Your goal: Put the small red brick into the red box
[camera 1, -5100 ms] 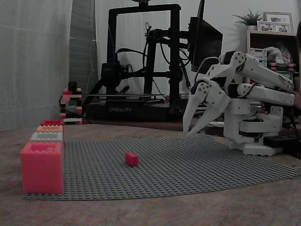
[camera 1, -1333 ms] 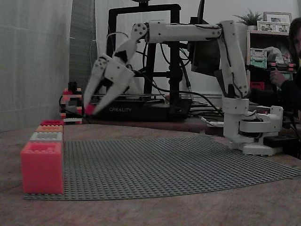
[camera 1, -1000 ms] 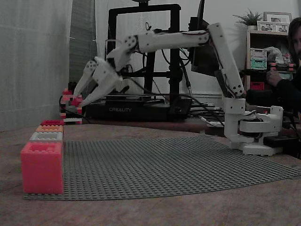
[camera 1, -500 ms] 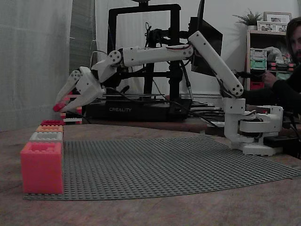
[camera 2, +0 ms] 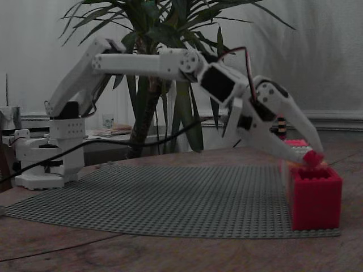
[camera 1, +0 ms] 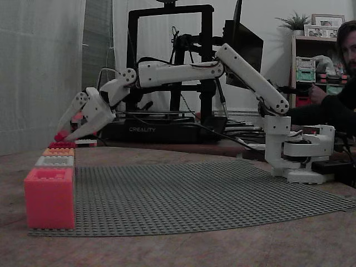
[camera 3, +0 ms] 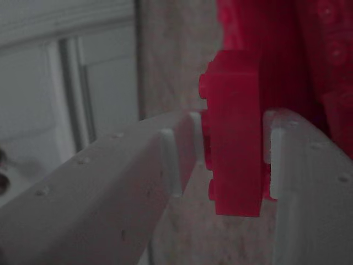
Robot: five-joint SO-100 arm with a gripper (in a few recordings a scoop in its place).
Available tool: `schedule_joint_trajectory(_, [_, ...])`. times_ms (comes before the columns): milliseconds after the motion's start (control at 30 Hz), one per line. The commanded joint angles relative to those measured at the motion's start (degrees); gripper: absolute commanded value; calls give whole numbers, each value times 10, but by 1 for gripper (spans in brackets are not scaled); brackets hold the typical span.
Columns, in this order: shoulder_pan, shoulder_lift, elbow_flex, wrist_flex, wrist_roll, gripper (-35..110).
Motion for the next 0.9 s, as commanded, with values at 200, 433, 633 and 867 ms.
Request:
schedule_joint_trajectory(200, [-10, 47, -50, 18, -11, 11])
schedule_joint_trajectory(433, [-11, 145, 3, 63, 32, 0])
schedule_joint_trajectory(633, [-41, 387, 200, 141, 54, 0])
schedule_joint_trajectory(867, [-90, 700, 586, 195, 40, 0])
